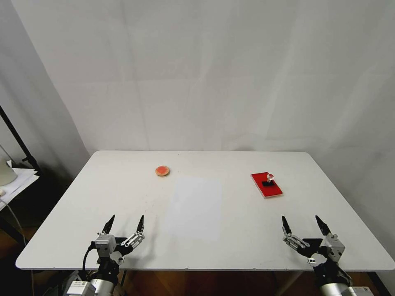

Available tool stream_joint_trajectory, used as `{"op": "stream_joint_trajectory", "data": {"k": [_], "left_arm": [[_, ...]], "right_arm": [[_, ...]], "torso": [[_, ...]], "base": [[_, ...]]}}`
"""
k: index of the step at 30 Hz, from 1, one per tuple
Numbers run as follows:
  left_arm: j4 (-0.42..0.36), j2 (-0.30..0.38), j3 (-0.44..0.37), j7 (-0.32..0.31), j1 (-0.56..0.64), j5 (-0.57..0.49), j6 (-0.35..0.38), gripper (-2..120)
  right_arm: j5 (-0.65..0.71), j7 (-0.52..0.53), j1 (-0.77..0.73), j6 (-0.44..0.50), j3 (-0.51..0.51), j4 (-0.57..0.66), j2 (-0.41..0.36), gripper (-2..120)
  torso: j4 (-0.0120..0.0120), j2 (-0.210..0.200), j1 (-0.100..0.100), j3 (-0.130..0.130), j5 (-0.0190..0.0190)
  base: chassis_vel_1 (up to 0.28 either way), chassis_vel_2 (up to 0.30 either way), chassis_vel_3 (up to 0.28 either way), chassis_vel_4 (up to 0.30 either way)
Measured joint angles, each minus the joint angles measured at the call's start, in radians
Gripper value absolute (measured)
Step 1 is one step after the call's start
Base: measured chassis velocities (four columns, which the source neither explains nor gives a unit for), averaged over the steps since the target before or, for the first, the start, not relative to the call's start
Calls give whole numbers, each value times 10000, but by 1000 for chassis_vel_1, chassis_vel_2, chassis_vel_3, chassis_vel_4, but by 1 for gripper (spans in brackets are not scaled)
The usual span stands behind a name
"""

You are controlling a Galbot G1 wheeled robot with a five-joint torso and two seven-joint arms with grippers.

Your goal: Pick up the stamp from the ink pad and place it onto another ink pad.

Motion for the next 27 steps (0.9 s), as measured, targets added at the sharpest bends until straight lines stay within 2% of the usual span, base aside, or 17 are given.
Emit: {"op": "stream_joint_trajectory", "data": {"k": [10,12,14,15,19,20,22,23,27], "left_arm": [[0,0,0,0,0,0,0,100],[0,0,0,0,1,0,0,100],[0,0,0,1,1,0,0,100],[0,0,0,1,1,0,0,100],[0,-1,0,1,-1,0,0,100],[0,-1,0,1,-1,0,0,100],[0,0,0,0,-3,0,0,100],[0,0,0,0,-3,0,0,100],[0,0,0,0,0,0,0,100]], "right_arm": [[670,-1,373,-252,-163,-146,-503,100],[1177,2,845,-523,-317,-253,-968,100],[1950,-6,1462,-912,-598,-423,-1744,100],[1950,-6,1462,-912,-598,-423,-1744,100],[3373,-80,3034,-1269,-1571,-1206,-3585,100],[3373,-80,3034,-1269,-1571,-1206,-3585,100],[4331,-79,4118,-1429,-2406,-1710,-4170,100],[4331,-79,4118,-1429,-2406,-1710,-4170,100],[5152,-160,6363,-1548,-3914,-2922,-4227,100]], "torso": [[-4,0,0,0,1],[-1,0,-1,0,2],[1,0,0,1,2],[1,0,0,1,2],[1,-1,1,1,1],[1,-1,1,1,1],[0,0,1,1,-1],[0,0,1,1,-1],[2,-1,2,2,-1]], "base": [[0,0,0,0],[0,0,0,0],[0,0,0,0],[0,0,0,0],[0,0,0,0],[0,0,0,0],[0,0,0,0],[0,0,0,0],[0,0,0,0]]}}
